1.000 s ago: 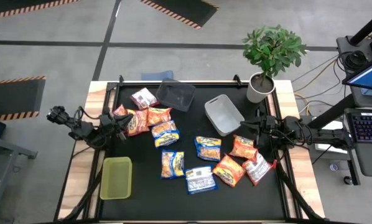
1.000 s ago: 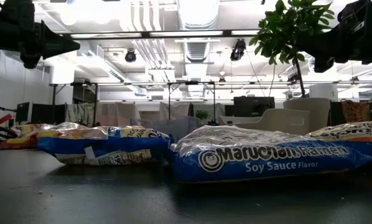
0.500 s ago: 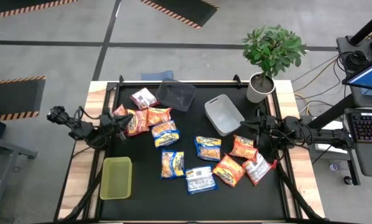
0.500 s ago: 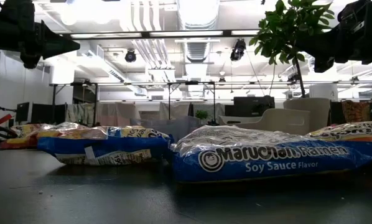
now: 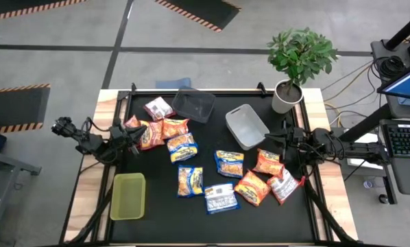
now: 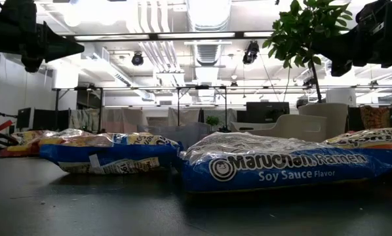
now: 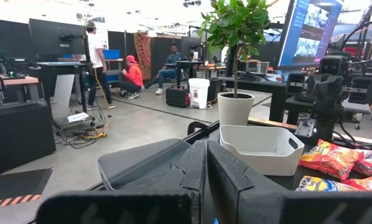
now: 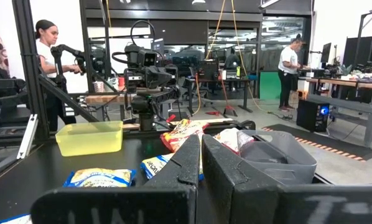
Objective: Sort Maruchan noodles
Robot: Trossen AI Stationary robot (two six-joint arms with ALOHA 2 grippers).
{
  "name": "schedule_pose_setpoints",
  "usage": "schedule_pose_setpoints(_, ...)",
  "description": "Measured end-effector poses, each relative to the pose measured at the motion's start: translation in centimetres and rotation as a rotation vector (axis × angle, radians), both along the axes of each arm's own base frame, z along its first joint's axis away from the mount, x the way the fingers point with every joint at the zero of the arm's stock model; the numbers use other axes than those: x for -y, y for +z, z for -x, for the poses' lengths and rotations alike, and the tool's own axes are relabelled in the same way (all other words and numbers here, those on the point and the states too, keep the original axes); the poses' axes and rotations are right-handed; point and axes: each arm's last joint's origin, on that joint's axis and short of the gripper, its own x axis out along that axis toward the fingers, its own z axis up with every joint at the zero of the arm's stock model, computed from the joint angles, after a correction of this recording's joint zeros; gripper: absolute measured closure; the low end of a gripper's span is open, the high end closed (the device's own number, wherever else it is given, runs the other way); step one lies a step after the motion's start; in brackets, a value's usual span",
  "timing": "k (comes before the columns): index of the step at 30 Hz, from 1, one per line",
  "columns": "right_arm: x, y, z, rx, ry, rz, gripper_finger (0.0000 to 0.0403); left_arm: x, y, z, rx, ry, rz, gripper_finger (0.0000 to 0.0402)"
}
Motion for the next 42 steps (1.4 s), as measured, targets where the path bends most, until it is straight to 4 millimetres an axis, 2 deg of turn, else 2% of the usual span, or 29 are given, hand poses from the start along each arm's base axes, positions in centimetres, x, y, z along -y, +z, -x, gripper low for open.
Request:
schedule_pose_setpoints(32, 0.00, 0.00, 0.00, 0.000, 0.000, -0.001, 0.0394, 0.00, 0.00, 0.00, -0.024, 0.003, -0.035, 0.0402)
schedule_pose_setpoints(34, 0.00, -0.01, 0.00, 0.000, 0.000, 0.001, 0.0394, 0.05, 0.11, -0.02, 0.061, -0.029, 0.073, 0.0402)
schedule_pose_setpoints(38, 0.00, 0.00, 0.00, 0.000, -0.001, 0.000, 0.0394, 0.23, 0.32, -0.11, 0.313, -0.152, 0.443, 0.0402)
schedule_pose_setpoints(42, 0.00, 0.11, 0.01, 0.012, 0.001, -0.010, 0.0394, -0.07, 0.72, 0.14, 0.400, -0.064, 0.510, 0.0402)
